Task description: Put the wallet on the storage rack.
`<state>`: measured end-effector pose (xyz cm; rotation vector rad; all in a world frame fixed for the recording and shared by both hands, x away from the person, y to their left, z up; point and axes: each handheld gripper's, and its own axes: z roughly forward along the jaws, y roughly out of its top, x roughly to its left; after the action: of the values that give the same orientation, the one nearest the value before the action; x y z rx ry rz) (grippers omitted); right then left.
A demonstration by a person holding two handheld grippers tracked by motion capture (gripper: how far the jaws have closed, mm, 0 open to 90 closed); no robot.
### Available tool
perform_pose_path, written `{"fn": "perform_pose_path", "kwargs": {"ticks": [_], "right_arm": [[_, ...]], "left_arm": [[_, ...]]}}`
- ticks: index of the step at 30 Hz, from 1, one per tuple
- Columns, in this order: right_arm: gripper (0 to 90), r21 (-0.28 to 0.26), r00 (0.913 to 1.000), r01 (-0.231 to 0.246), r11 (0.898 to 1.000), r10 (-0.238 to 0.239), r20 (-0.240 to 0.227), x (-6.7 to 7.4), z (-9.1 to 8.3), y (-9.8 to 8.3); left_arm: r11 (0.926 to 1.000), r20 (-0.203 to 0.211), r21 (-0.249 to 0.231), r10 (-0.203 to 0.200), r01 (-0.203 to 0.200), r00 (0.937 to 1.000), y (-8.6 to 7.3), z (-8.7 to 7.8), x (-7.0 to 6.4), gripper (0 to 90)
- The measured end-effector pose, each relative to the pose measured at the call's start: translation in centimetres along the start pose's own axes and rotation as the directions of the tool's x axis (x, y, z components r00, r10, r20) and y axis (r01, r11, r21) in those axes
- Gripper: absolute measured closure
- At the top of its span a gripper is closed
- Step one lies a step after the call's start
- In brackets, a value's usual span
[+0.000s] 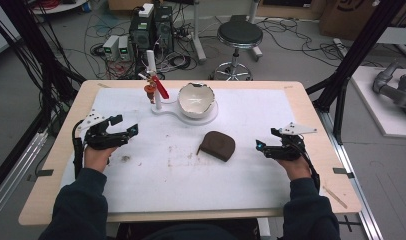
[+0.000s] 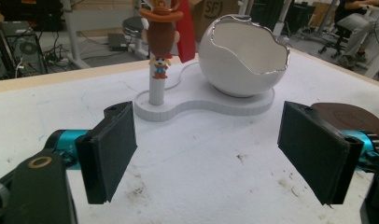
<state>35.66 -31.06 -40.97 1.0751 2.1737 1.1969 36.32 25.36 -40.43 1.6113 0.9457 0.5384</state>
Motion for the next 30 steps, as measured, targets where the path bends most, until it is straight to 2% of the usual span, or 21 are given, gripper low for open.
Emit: {"fn": "perform_pose_path", "kwargs": {"ticks": [1,2,3,4,5,6,9,10,12,13,14,17,19,20,21,23,25,28,29,30], "right_arm": [[21.2,0.000,1.0000,0.000,1.000,0.000,0.000,0.0,0.0,0.0],[21.2,0.008,0.9985,-0.017,1.000,0.018,-0.052,0.5,0.4,0.1],[21.2,0.008,0.9985,-0.017,1.000,0.018,-0.052,0.5,0.4,0.1],[21.2,0.015,0.9938,-0.024,1.000,0.025,-0.109,1.2,1.2,0.3],[21.2,0.015,0.9938,-0.024,1.000,0.025,-0.109,1.2,1.2,0.3],[21.2,0.017,0.9913,-0.023,1.000,0.025,-0.129,1.5,1.6,0.4],[21.2,0.030,0.9766,-0.038,0.999,0.044,-0.211,2.5,3.6,1.1],[21.3,0.048,0.9693,-0.031,0.998,0.041,-0.242,3.1,4.9,1.4],[21.2,0.055,0.9672,-0.022,0.998,0.035,-0.251,3.4,5.3,1.5],[21.2,0.082,0.9634,0.004,0.997,0.019,-0.267,4.0,6.6,1.8],[21.2,0.090,0.9638,0.010,0.996,0.015,-0.266,4.1,7.1,1.9],[21.2,0.098,0.9603,-0.007,0.995,0.034,-0.277,3.9,7.8,1.8],[21.2,0.133,0.9542,-0.024,0.991,0.062,-0.293,3.6,8.6,1.7],[21.3,0.150,0.9480,-0.025,0.988,0.071,-0.310,3.6,8.9,1.6],[21.5,0.187,0.9166,-0.035,0.982,0.106,-0.386,3.5,9.7,1.2],[21.8,0.186,0.9159,-0.023,0.982,0.095,-0.390,3.5,9.7,1.3],[23.4,0.199,0.9193,-0.009,0.980,0.086,-0.384,3.6,9.7,1.5],[29.3,0.197,0.9238,0.023,0.980,0.054,-0.379,3.9,9.3,1.7],[29.5,0.189,0.9238,0.036,0.981,0.040,-0.381,4.0,9.3,1.8],[29.9,0.169,0.9236,0.090,0.981,-0.019,-0.383,4.6,9.0,1.9]], "left_arm": [[1.0000,0.002,0.002,0.001,-0.001,1.0000,0.0,0.0,-0.1,19.5],[1.0000,0.007,0.004,-0.001,0.001,1.0000,-0.1,0.0,-0.3,20.1],[1.0000,0.009,0.008,0.000,0.000,1.0000,-0.2,0.0,-0.4,20.1],[0.9999,0.010,0.011,0.000,-0.001,1.0000,-0.2,0.1,-0.5,20.3],[0.9999,0.012,0.012,0.002,-0.002,0.9999,-0.3,0.1,-0.5,20.3],[0.9999,0.017,0.015,-0.002,0.002,0.9998,-0.3,0.3,-0.6,20.4],[0.9995,0.031,0.031,-0.008,0.007,0.9995,-0.5,0.8,-0.9,20.8],[0.9992,0.040,0.038,-0.011,0.010,0.9991,-0.5,1.0,-1.0,22.1],[0.9986,0.049,0.050,-0.018,0.015,0.9986,-0.7,1.4,-1.2,22.5],[0.9981,0.054,0.058,-0.024,0.020,0.9982,-0.7,1.7,-1.4,22.6],[0.9976,0.058,0.067,-0.022,0.018,0.9981,-0.8,1.8,-1.5,22.8],[0.9966,0.072,0.081,-0.019,0.013,0.9972,-0.8,2.3,-2.0,23.1],[0.9960,0.084,0.088,-0.019,0.012,0.9963,-0.8,2.6,-2.3,23.2],[0.9956,0.090,0.093,-0.023,0.015,0.9957,-0.8,2.8,-2.4,23.2],[0.9952,0.095,0.097,-0.024,0.014,0.9952,-0.8,2.9,-2.6,23.2],[0.9944,0.106,0.105,-0.023,0.012,0.9941,-0.8,3.2,-2.9,23.1],[0.9937,0.117,0.112,-0.025,0.012,0.9928,-0.9,3.6,-3.2,23.2],[0.9924,0.162,0.111,-0.070,0.053,0.9844,-0.9,4.0,-3.7,23.1],[0.9922,0.172,0.111,-0.075,0.056,0.9822,-0.9,4.3,-4.0,23.2],[0.9919,0.180,0.114,-0.077,0.057,0.9807,-0.9,4.5,-4.2,23.1]]}}
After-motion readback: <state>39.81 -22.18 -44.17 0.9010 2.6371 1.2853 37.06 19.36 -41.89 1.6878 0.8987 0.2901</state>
